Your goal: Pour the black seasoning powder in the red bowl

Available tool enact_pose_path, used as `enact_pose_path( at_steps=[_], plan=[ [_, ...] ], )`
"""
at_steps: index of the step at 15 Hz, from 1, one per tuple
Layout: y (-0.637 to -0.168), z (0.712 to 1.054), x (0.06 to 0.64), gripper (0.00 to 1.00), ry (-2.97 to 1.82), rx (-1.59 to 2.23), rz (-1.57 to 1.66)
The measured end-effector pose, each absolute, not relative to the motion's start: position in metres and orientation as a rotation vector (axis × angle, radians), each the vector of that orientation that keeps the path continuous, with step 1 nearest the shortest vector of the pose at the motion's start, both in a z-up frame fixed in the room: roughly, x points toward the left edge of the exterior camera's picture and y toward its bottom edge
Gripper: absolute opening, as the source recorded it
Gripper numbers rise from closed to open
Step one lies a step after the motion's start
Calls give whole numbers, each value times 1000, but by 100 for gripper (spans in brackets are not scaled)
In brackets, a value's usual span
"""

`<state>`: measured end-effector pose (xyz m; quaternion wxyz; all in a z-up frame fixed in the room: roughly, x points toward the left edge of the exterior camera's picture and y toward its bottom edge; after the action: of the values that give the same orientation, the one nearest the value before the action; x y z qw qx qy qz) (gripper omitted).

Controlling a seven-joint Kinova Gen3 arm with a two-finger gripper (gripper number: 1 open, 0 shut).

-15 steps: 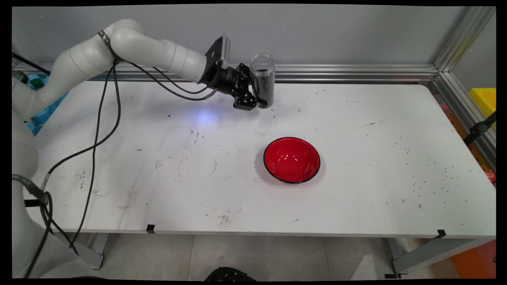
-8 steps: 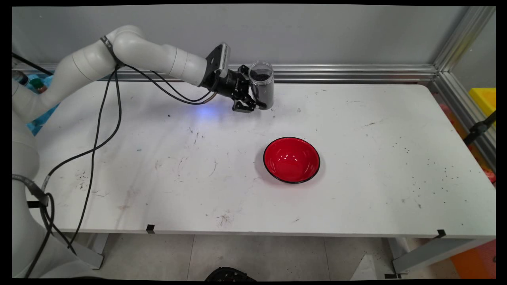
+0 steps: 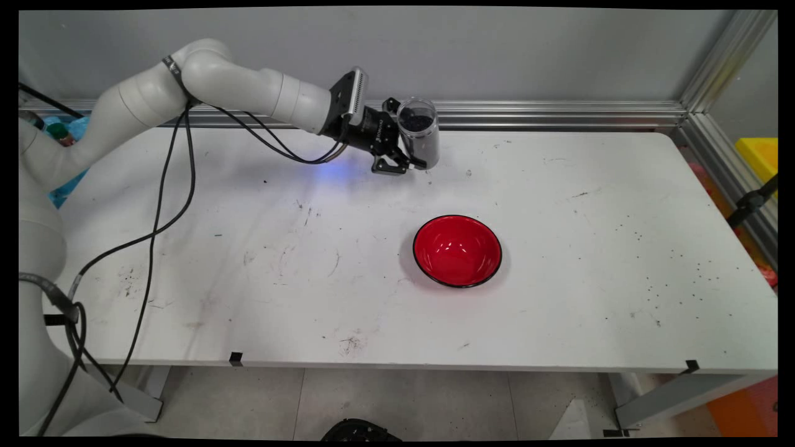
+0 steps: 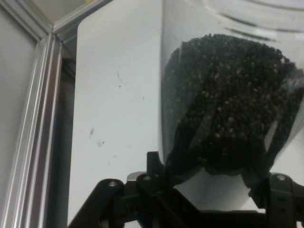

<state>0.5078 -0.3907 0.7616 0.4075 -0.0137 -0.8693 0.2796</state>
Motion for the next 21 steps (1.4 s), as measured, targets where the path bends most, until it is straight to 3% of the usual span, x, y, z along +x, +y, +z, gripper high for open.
enact_pose_path(
  at_steps=[21],
  plan=[
    [-345,788,454,0,-2310,-373,970]
  ],
)
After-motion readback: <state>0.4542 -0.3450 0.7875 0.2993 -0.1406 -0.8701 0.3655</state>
